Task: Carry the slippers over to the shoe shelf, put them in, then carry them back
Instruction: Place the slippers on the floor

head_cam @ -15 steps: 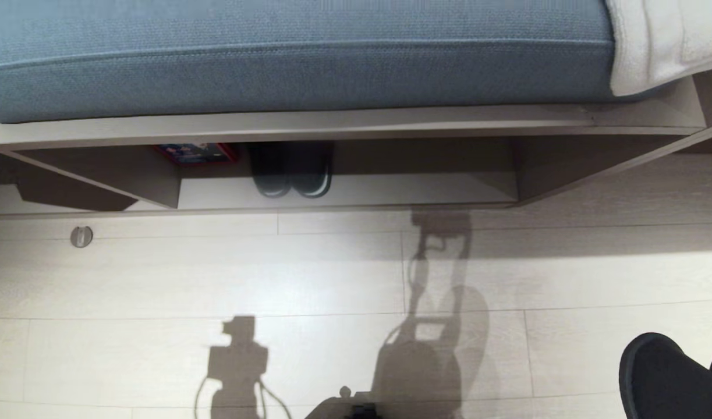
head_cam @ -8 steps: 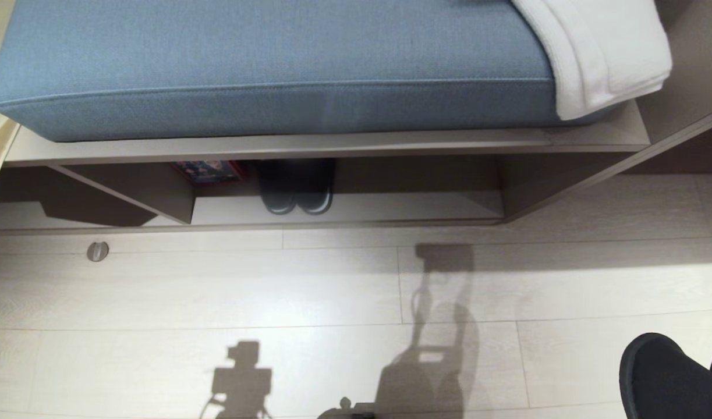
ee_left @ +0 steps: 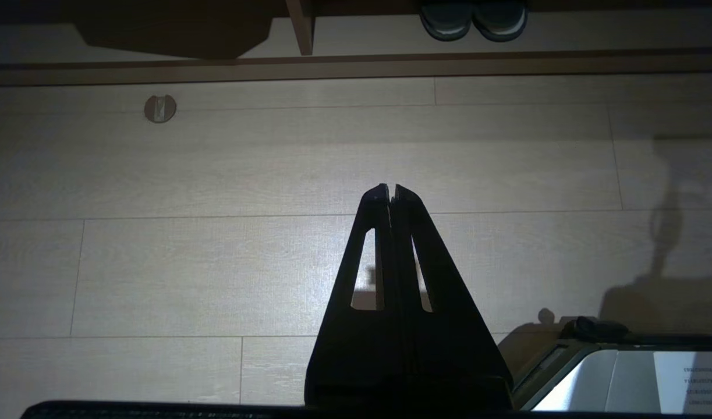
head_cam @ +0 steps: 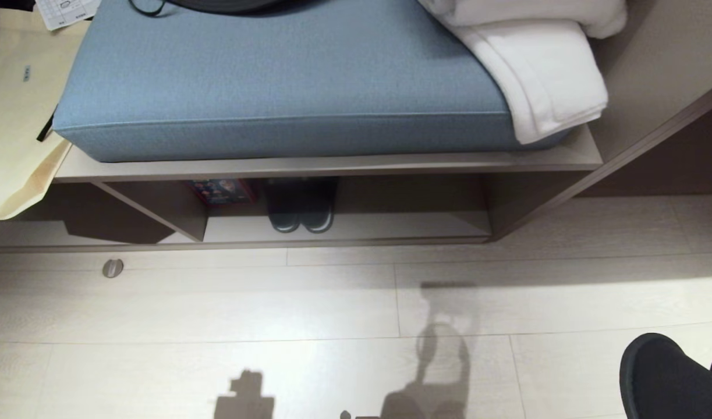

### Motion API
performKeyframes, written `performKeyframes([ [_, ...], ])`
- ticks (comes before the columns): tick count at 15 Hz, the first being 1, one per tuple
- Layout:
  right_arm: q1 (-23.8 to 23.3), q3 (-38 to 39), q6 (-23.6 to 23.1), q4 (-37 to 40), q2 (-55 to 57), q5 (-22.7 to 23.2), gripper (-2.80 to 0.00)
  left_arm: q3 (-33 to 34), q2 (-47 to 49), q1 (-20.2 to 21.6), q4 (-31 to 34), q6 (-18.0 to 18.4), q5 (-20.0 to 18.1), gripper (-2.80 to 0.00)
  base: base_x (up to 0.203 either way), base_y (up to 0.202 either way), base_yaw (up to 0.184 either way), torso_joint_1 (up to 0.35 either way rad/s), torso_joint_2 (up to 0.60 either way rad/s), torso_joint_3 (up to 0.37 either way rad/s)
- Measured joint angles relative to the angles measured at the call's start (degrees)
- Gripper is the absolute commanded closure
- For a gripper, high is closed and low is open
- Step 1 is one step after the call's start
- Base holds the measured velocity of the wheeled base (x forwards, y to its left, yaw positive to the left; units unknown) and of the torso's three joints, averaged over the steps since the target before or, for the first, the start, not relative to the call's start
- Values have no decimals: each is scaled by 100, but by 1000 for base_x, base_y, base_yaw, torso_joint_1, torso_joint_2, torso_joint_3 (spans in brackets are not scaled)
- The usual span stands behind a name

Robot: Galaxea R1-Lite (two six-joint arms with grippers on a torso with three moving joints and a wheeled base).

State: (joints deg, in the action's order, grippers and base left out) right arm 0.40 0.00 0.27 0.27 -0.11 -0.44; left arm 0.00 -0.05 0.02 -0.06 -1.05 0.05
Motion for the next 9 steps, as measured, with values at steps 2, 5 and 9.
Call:
performKeyframes([
  [2,1,0,0,0,0,0,0,0,0,0,-1,-1,1,0,0,0,0,2,2,201],
  [5,1,0,0,0,1,0,0,0,0,0,0,-2,4,0,0,0,0,3,-1,196],
  [9,0,0,0,0,1,0,0,0,0,0,1,-5,2,0,0,0,0,3,4,205],
])
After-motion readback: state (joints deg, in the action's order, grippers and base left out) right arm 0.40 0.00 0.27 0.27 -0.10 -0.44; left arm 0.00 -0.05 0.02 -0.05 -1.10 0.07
